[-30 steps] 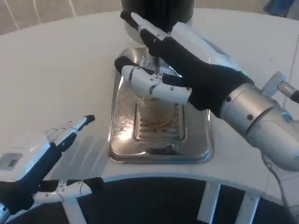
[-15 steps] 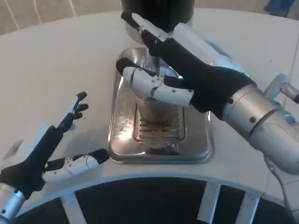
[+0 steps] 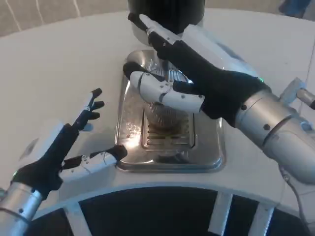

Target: Grasp the cup under the faucet to collect the drink, then remove the cup.

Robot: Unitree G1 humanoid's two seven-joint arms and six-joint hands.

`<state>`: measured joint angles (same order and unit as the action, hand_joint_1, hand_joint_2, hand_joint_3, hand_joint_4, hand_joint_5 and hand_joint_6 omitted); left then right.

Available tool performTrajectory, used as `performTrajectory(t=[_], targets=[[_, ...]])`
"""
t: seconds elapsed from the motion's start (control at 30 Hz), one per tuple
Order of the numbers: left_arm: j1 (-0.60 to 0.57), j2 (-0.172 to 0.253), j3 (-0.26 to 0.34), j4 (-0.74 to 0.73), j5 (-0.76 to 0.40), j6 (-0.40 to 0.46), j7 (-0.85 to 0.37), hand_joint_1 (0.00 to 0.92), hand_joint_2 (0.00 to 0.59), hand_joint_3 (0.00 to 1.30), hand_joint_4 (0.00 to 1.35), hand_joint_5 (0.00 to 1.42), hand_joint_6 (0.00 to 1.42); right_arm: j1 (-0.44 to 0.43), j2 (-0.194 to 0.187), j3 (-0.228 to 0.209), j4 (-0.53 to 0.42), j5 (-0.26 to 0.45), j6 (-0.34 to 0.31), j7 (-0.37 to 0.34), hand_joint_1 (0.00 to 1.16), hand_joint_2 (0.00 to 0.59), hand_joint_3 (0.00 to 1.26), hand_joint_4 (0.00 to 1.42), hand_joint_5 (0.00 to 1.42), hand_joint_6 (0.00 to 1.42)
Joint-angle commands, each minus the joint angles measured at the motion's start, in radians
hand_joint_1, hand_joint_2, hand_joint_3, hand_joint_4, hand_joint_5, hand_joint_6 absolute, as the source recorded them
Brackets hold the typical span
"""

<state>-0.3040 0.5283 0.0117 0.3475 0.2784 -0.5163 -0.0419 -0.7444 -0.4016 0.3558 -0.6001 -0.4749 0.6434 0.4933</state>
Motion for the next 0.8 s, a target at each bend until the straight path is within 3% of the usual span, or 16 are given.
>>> performTrajectory(t=[0.03,0.8], targets=[[-0.031,-0.023,-0.019,0.034,0.013,0.003,0.001,0.183,0.026,0.0,0.0,0.17,0.26,0.019,0.01,0.025,-0.023,0.02,-0.006,0.048,0.17,0.461,0.0,0.0,0.0,0.0],[-0.178,-0.064,-0.057,0.2,0.055,-0.021,0.03,0.187,0.034,0.0,0.0,0.2,0.27,0.021,0.008,-0.002,-0.016,0.019,0.001,0.066,0.2,0.46,0.0,0.0,0.0,0.0]])
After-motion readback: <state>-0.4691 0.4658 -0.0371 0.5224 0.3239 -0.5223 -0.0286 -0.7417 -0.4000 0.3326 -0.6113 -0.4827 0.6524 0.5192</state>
